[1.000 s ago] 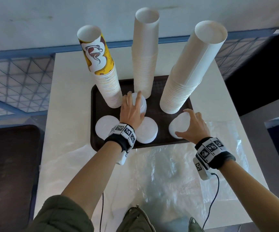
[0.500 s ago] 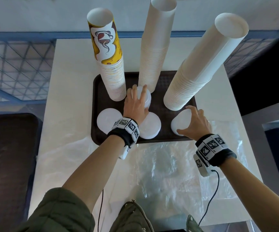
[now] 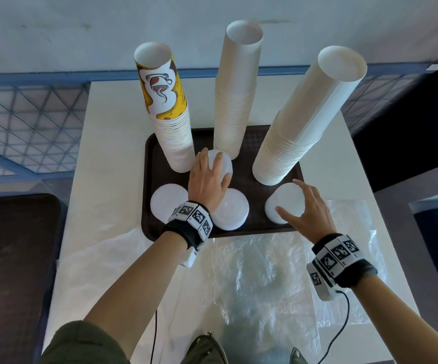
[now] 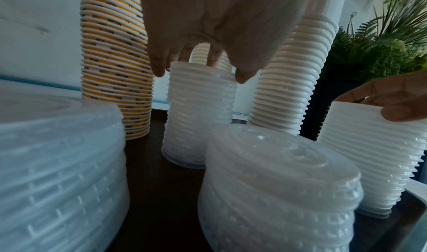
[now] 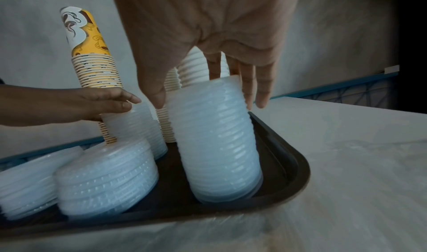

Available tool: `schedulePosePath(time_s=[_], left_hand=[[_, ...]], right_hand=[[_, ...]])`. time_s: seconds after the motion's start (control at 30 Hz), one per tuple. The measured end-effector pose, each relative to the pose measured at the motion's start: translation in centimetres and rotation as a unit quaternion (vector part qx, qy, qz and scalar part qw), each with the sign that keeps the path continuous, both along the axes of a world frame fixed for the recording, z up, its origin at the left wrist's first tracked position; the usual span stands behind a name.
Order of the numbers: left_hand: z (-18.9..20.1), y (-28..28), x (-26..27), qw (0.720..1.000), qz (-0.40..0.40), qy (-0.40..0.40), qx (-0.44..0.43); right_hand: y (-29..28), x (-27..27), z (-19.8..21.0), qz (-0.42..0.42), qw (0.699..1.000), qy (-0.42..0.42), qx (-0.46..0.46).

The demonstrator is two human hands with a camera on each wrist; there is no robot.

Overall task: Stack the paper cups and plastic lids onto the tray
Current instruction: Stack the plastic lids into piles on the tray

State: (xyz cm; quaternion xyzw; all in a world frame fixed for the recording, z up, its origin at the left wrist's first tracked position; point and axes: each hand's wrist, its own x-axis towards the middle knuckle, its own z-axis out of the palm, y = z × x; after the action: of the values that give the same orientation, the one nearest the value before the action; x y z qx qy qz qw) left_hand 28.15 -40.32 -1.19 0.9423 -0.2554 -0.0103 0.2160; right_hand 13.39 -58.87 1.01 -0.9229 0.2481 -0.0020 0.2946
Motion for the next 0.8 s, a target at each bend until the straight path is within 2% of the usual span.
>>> schedulePosePath(time_s=[0.23,0.33,0.43,0.57,0.7,0.8], left_hand=[[0.4,-0.1,0.1,0.999,-0.004,0.038,0.023],[1.4,0.0,0.1,0.999,-0.006,0.044,0.011],[3.8,0.0,0.1,0.995,0.0,0.041,-0.094],[8.1,-0.5,1.1,0.972,0.011,-0.002,-0.236],[12.3,-1.8,3.3,0.943,0.047,0.013,-0.33],[14.8,-2.9,5.4,0.927,0.087,0.065,-0.36]], right_hand=[[0.1,0.0,0.4,-0.006,1.0,0.025,0.015],[-0.5,-0.1,1.3,-0.036,0.998,-0.004,0.042],[-2.1,0.4,3.0,-0.078,0.992,-0.067,0.069],[-4.5,2.6,6.9,-0.095,0.98,-0.13,0.113],[-4.9,5.8,10.7,-0.043,0.984,-0.117,0.124],[-4.5,8.0,11.1,-0.031,0.985,-0.1,0.134]])
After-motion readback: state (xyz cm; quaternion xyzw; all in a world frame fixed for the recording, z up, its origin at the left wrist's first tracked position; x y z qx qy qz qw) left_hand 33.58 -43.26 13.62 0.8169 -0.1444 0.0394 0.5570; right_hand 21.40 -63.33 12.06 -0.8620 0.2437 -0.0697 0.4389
